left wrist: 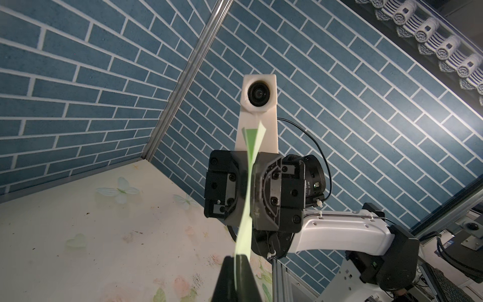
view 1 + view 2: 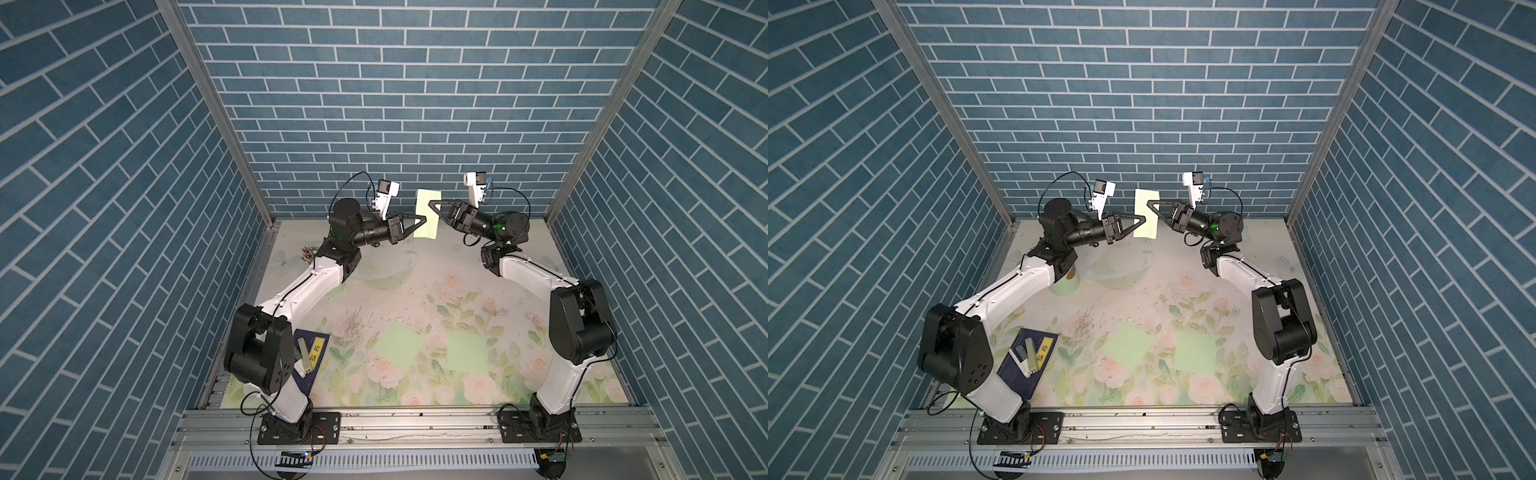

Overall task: Fold the square paper along the opposite sides
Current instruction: Fold the paper.

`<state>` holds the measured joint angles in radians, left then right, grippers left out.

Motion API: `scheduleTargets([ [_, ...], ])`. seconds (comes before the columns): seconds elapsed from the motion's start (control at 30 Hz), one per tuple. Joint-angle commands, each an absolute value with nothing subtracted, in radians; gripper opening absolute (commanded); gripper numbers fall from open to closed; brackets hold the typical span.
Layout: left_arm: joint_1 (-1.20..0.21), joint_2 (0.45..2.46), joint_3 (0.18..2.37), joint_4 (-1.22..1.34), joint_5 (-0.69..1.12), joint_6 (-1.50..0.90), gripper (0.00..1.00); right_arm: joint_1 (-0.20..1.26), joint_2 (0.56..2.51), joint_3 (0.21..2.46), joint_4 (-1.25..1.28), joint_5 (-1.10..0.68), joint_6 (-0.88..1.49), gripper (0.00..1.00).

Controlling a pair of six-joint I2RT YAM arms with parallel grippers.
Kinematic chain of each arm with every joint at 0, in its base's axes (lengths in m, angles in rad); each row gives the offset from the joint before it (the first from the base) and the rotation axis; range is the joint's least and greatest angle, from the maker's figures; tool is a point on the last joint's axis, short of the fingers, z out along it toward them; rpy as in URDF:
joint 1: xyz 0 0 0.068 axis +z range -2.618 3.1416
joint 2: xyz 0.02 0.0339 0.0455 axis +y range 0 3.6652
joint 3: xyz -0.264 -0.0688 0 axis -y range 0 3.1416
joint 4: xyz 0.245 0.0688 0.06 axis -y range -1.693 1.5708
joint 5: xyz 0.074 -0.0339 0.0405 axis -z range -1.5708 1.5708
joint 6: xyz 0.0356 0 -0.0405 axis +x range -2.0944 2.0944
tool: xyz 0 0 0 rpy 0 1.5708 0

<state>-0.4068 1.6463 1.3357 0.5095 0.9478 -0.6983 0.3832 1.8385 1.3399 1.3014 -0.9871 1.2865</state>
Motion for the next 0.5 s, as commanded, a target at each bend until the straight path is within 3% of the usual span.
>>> scheduleTargets([
  [0.0, -0.401, 1.618, 1.316, 0.505, 0.956, -0.679, 0.0, 0.371, 1.836, 1.369, 1.333, -0.976, 1.297, 0.14],
  [0.1, -0.401, 1.615, 1.313, 0.502, 0.955, -0.678, 0.0, 0.367, 1.839, 1.381, 1.318, -0.967, 1.29, 0.33],
  [0.2, -0.401, 1.612, 1.313, 0.488, 0.952, -0.667, 0.0, 0.364, 1.848, 1.399, 1.307, -0.963, 1.289, 0.38],
  [0.27, -0.402, 1.606, 1.314, 0.473, 0.948, -0.655, 0.0, 0.364, 1.853, 1.409, 1.303, -0.964, 1.29, 0.37],
  [0.47, -0.401, 1.594, 1.307, 0.446, 0.94, -0.631, 0.0, 0.357, 1.847, 1.407, 1.293, -0.963, 1.289, 0.14],
])
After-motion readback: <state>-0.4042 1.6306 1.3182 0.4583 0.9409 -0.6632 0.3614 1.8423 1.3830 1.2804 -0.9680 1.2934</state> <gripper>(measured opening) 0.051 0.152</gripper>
